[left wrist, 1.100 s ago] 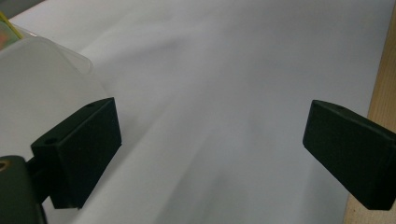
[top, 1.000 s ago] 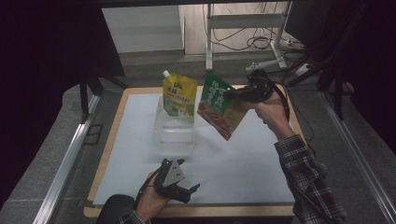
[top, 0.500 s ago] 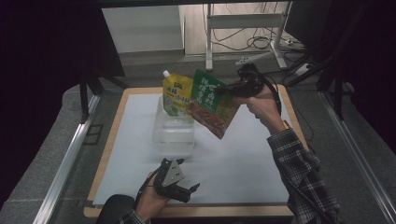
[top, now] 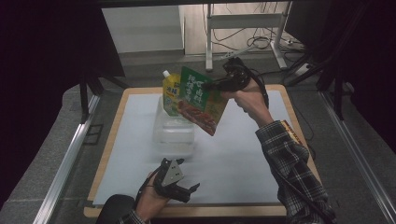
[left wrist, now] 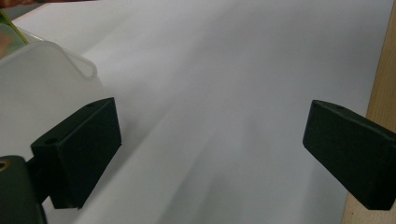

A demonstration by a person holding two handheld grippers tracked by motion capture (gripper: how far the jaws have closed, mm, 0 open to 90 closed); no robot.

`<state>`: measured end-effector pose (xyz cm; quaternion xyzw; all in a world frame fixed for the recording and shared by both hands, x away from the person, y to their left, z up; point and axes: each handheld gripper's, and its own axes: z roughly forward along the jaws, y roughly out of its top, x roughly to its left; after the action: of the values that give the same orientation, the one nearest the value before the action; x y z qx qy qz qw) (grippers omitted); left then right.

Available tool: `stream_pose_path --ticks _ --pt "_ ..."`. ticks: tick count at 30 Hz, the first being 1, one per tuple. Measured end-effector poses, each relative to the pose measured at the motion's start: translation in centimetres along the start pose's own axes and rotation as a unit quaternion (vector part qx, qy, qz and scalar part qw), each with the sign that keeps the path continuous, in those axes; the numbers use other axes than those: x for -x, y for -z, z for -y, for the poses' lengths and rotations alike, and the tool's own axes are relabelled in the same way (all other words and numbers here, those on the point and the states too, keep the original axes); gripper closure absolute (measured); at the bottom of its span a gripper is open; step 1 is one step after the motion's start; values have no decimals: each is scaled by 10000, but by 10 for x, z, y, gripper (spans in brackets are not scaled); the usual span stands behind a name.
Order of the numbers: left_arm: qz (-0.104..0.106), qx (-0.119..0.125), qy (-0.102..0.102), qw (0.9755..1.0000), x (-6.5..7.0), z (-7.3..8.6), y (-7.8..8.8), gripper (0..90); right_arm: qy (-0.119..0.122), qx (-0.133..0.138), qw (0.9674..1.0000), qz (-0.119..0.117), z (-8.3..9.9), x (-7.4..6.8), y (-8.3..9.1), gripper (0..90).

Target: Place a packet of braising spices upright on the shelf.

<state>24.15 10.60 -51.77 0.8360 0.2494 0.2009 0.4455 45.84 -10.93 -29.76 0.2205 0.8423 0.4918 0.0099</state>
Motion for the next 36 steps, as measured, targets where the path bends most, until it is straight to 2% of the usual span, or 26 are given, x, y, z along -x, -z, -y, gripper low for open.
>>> stream_pose_path --ticks 16,27,36 --pt "15 41 -14 10000 0 0 1 41 121 -93 9997 -199 -17 -2 -39 891" --pt "37 84 -4 10000 1 -1 1 41 212 -119 9991 -361 -27 -3 -72 891" --pt "54 29 -92 9999 0 -1 2 41 200 -283 9984 -452 -24 -2 -95 891"
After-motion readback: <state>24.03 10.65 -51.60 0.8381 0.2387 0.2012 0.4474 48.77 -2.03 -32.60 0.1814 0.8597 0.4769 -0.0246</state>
